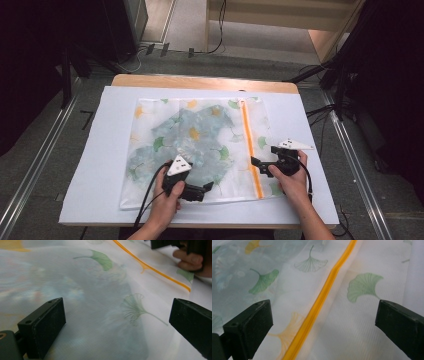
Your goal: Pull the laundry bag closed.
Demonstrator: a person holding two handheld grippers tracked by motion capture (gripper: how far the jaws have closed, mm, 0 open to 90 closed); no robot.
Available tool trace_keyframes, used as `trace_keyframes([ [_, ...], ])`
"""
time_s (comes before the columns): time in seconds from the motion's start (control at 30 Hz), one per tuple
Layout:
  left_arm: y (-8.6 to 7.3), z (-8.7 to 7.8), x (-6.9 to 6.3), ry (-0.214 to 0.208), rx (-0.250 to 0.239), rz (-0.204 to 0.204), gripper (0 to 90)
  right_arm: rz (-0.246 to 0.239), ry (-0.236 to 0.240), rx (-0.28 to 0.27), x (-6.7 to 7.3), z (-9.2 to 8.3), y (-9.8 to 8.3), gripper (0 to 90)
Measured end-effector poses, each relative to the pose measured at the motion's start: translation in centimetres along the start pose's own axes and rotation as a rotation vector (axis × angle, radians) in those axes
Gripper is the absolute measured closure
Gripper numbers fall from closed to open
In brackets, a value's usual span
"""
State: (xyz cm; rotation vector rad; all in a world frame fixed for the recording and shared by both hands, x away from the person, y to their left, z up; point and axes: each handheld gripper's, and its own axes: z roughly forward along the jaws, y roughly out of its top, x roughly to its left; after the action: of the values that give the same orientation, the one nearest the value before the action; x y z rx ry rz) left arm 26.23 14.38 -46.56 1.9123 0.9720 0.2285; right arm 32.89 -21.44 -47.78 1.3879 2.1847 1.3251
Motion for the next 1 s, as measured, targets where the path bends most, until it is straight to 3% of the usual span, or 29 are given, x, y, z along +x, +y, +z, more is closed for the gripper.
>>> trace_keyframes([
  [0.1,-0.4,-1.2,1.3,0.075,0.008,0.030,0.4,0.022,-0.002,-0.006,-0.3,-1.0,-0.8,1.5],
  [0.23,-0.6,-2.8,3.0,0.116,0.012,0.050,0.4,0.051,-0.022,-0.022,-0.7,-2.6,-1.8,1.5],
  [0.53,-1.2,-7.4,7.4,0.150,-0.031,-0.039,0.6,0.041,-0.029,-0.027,-0.5,-6.1,-4.0,1.6],
  [0.63,-1.5,-8.8,8.3,0.175,-0.051,-0.055,0.6,0.049,-0.025,-0.032,-0.4,-7.0,-4.5,1.6],
  [0.7,-1.8,-9.6,8.8,0.200,-0.056,-0.043,0.6,0.036,-0.031,-0.030,-0.4,-7.5,-4.8,1.6],
  [0.77,-2.1,-10.4,9.4,0.198,-0.065,-0.043,0.6,0.020,-0.037,-0.024,-0.3,-8.1,-5.0,1.6],
  [1.0,-3.5,-13.0,11.2,0.207,-0.075,-0.106,0.6,0.061,-0.051,-0.052,-0.8,-10.1,-5.7,1.6],
])
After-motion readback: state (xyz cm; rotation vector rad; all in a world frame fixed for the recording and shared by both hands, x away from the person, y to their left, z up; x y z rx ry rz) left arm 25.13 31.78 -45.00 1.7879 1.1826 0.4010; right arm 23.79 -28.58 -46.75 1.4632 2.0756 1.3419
